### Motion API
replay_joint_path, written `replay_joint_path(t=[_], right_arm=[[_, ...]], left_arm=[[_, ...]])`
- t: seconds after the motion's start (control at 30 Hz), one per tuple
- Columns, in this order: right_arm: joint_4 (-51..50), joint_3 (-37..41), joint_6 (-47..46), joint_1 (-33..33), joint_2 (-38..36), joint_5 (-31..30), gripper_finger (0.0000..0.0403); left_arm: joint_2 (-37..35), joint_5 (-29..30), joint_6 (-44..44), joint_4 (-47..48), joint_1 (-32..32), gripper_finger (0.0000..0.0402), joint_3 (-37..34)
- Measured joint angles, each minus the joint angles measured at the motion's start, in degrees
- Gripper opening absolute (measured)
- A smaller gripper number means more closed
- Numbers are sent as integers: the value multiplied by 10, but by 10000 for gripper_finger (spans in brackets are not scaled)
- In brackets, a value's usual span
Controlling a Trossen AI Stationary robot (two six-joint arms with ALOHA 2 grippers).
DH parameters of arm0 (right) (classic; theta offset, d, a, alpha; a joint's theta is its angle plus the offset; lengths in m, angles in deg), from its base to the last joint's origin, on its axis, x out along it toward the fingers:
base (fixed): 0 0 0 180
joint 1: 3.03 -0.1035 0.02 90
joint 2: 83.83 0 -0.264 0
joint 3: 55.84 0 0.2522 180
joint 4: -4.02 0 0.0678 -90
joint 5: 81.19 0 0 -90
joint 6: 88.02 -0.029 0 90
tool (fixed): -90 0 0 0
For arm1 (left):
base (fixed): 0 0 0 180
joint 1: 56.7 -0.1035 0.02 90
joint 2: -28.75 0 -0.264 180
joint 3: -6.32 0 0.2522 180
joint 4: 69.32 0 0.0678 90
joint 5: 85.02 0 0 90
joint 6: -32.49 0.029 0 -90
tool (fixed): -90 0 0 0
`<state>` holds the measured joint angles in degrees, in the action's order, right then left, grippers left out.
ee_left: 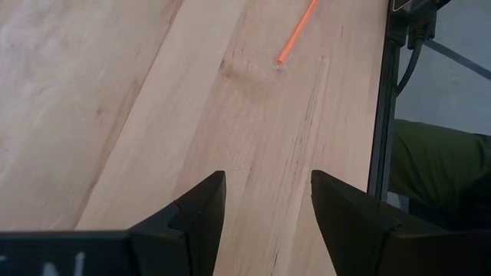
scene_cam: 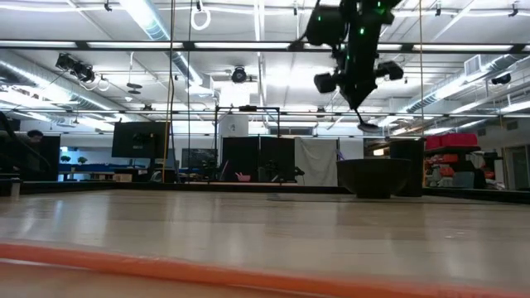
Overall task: Pick & Place Utensil
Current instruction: Put the black spoon into the black bowl
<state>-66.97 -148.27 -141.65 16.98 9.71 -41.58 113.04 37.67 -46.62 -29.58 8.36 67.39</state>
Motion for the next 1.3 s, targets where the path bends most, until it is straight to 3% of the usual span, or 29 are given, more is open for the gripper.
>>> replay_joint_path(t=[0.17,0.4,0.57,1.03,1.3], right_arm=[[118,84,23,30,1,57,25],[245,191,48,37,1,80,25],[278,215,84,37,1,81,25],[307,219,165,62,0,169,25],[307,219,172,62,0,181,25]], left_arm=[[0,0,0,0,0,197,0],[0,0,0,0,0,197,0],[0,0,0,0,0,197,0],[0,0,0,0,0,197,0],[0,0,0,0,0,197,0]])
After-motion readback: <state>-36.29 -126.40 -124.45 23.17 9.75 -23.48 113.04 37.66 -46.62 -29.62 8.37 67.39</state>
